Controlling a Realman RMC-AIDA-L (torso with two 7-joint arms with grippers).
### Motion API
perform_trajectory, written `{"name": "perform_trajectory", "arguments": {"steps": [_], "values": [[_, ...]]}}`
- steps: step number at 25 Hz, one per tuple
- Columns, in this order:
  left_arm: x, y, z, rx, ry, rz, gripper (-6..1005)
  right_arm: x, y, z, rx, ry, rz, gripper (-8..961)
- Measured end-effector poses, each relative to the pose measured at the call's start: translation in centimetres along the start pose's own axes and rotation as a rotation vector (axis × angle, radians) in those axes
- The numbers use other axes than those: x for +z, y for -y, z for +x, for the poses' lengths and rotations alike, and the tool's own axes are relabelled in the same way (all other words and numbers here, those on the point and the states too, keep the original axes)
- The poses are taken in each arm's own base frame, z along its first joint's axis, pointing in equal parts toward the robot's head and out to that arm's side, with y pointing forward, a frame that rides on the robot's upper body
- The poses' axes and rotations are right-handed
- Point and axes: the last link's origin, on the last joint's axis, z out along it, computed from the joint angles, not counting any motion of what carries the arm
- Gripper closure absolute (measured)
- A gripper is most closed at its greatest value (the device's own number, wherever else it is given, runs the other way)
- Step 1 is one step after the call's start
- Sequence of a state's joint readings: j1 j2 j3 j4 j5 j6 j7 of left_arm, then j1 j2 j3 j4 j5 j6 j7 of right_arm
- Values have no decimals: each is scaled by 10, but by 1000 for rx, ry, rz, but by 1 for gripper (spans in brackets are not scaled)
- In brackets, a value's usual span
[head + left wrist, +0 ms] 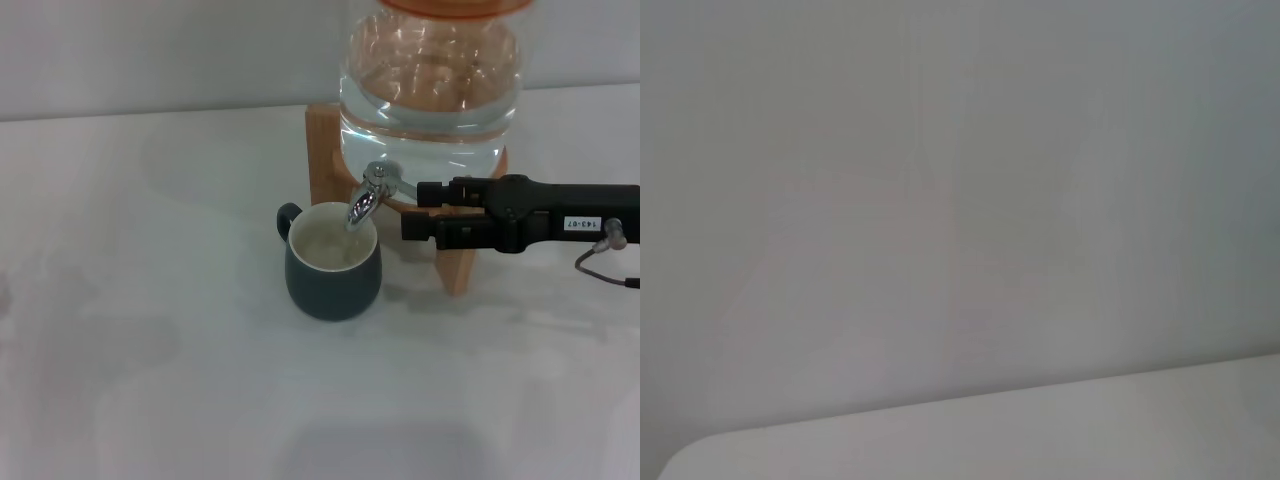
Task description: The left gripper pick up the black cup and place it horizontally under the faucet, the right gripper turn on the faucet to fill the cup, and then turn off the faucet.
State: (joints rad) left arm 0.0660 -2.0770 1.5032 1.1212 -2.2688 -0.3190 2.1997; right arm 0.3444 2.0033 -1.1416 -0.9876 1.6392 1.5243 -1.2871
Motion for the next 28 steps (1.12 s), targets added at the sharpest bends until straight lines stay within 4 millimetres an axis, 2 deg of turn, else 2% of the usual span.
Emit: {"name": "perform_trajectory", "arguments": {"steps": [7, 11, 15, 20, 23, 28], "values": [[0, 0, 0, 1, 0, 0, 724, -7, -12, -3, 1, 8, -81, 112], [0, 0, 0, 2, 1, 0, 724, -20, -15, -9, -6, 42, -99, 112], [1, 0, 1, 7, 0, -2, 724, -41, -7, -13, -16, 48, -36, 111], [2, -4, 2, 26, -1, -15, 724, -84, 17, -16, -69, 29, 165, 111], [2, -7, 3, 31, -3, -26, 724, -120, 35, -18, -83, 39, 341, 111], [2, -10, 5, 46, -10, -40, 724, -179, 53, -27, -120, 145, 597, 111]]}}
